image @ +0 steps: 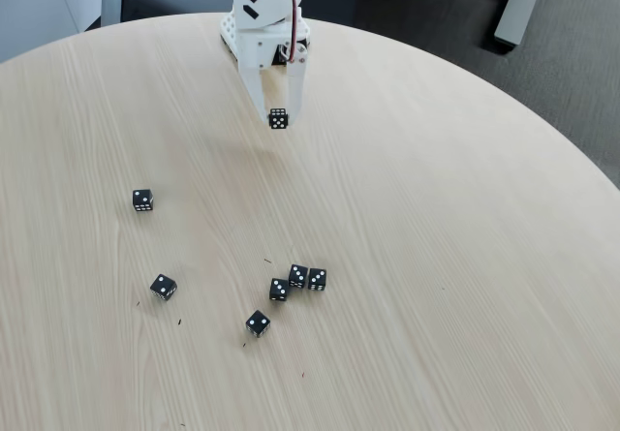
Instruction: Pick up the dice with number 6
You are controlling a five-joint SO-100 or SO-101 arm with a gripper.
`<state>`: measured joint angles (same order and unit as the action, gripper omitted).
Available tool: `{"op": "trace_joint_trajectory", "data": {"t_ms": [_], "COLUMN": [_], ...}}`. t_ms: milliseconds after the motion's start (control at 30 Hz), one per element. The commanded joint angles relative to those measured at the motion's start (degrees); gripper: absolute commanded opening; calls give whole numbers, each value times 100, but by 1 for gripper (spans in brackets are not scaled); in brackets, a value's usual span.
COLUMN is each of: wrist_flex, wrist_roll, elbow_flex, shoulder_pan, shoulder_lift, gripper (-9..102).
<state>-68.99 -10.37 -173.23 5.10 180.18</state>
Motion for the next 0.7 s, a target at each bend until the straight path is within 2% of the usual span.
{"op": "trace_joint_trajectory", "data": {"t_ms": [0, 667], "wrist_flex": [35, 35], "wrist_roll": [-53, -62], "elbow_flex": [26, 26], "shoulder_pan": [-26, 26], "shoulder_lift": [44, 44], "gripper": [1, 1]}}
